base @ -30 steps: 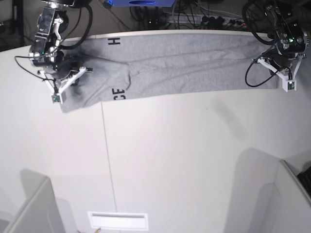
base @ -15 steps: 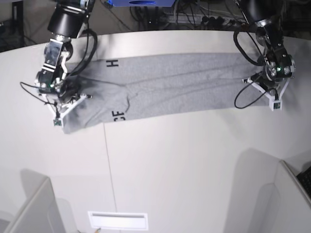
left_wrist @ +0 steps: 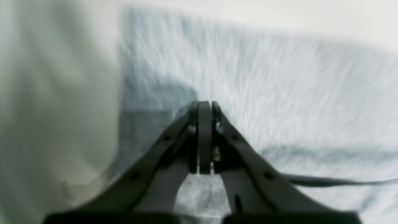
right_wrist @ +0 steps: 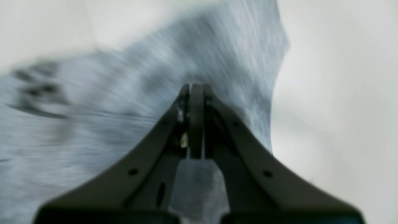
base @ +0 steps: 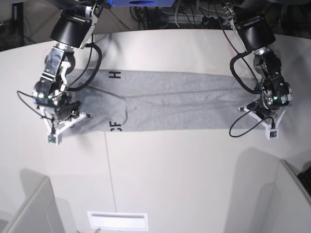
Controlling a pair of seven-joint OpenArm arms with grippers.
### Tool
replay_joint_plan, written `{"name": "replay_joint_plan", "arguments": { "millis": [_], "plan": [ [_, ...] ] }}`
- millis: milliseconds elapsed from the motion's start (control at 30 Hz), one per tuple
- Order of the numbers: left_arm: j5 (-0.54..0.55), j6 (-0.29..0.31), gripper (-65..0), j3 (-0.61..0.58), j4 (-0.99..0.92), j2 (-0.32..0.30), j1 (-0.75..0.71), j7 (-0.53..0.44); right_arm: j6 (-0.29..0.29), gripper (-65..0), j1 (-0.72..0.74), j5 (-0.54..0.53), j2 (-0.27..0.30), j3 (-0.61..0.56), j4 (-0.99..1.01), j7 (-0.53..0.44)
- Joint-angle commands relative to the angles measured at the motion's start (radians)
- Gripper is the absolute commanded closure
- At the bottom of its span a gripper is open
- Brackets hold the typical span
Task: Fold the T-shirt properly
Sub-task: 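Release the hem and move both grippers to the folded strip's ends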
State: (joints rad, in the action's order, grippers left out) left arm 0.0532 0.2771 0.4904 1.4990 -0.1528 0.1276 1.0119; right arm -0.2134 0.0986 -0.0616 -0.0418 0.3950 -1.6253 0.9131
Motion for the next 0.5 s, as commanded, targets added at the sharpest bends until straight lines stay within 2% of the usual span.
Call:
{"name": "replay_joint_plan", "arguments": {
  "millis": [0,100,167,300,400,433,467],
  "plan": [
    [-0.003,-0.002,0.0,0.006,0.047,-0.015,0.024,-0.02,0.001,0.0,0.014,-0.024,-0.007,0.002,-0.059,0.011],
    [0.0,0.001,0.0,0.011,0.139,-0.015,0.014,0.012,0.001,0.0,0.003,-0.094,-0.014,-0.017,-0.168,0.088],
    [0.024,0.015,0.0,0.066,0.179,-0.015,0.004,0.057,0.001,0.0,-0.021,-0.119,-0.014,-0.047,-0.226,0.119],
    [0.207,0.144,0.0,0.244,0.185,-0.034,-0.041,0.071,0.009,0.0,-0.087,-0.122,-0.02,-0.124,-0.287,0.122],
    [0.29,0.162,0.0,0.268,0.136,-0.081,-0.065,0.068,0.009,0.0,-0.099,-0.122,-0.02,-0.14,-0.286,0.122],
    [0.314,0.164,-2.8,0.273,0.124,-0.095,-0.073,0.068,0.01,0.0,-0.109,-0.123,-0.022,-0.141,-0.289,0.122],
    [0.339,0.164,-11.0,0.276,0.104,-0.109,-0.084,0.066,0.01,0.0,-0.115,-0.123,-0.022,-0.141,-0.289,0.122]
  ]
}}
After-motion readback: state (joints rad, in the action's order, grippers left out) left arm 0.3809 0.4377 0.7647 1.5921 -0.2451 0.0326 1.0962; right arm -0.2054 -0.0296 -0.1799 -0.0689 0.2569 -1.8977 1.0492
